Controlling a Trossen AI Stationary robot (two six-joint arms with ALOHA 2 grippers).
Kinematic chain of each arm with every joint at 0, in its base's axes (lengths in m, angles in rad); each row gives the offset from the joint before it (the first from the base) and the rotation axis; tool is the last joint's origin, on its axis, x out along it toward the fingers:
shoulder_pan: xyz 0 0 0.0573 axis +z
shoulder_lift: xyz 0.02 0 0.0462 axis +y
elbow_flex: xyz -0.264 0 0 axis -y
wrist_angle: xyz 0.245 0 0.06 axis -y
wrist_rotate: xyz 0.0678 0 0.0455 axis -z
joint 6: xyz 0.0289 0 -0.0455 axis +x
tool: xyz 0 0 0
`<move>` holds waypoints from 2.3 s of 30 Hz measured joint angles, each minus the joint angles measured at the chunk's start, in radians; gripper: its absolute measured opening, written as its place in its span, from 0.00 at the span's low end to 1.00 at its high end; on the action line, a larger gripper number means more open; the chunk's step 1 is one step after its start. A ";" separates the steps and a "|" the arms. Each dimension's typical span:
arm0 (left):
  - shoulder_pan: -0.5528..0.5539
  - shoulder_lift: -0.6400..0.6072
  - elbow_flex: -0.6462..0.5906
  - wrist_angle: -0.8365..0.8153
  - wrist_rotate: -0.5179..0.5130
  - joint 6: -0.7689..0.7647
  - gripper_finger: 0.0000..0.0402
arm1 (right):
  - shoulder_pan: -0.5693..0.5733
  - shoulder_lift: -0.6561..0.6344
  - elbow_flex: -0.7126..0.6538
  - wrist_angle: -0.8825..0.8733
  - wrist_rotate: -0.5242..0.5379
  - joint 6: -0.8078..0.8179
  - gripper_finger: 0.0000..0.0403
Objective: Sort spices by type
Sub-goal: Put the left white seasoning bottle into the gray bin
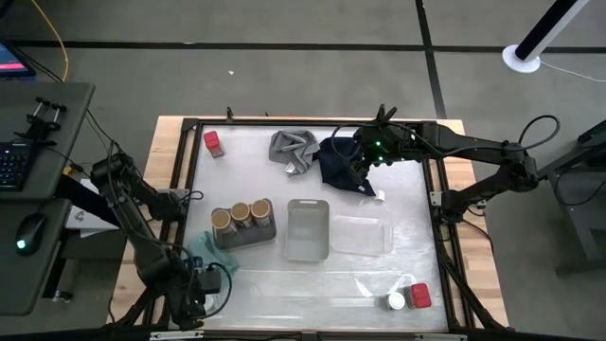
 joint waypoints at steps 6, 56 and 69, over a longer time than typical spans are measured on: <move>0.049 0.019 0.000 0.034 -0.015 0.108 0.00 | 0.000 0.000 0.000 -0.013 0.000 -0.002 0.64; 0.034 0.184 0.019 -0.022 0.124 -0.524 0.81 | 0.000 0.000 0.000 -0.012 0.000 -0.063 0.64; 0.066 0.291 0.017 -0.054 0.194 -0.594 0.81 | 0.000 0.000 0.000 -0.008 0.000 -0.061 0.64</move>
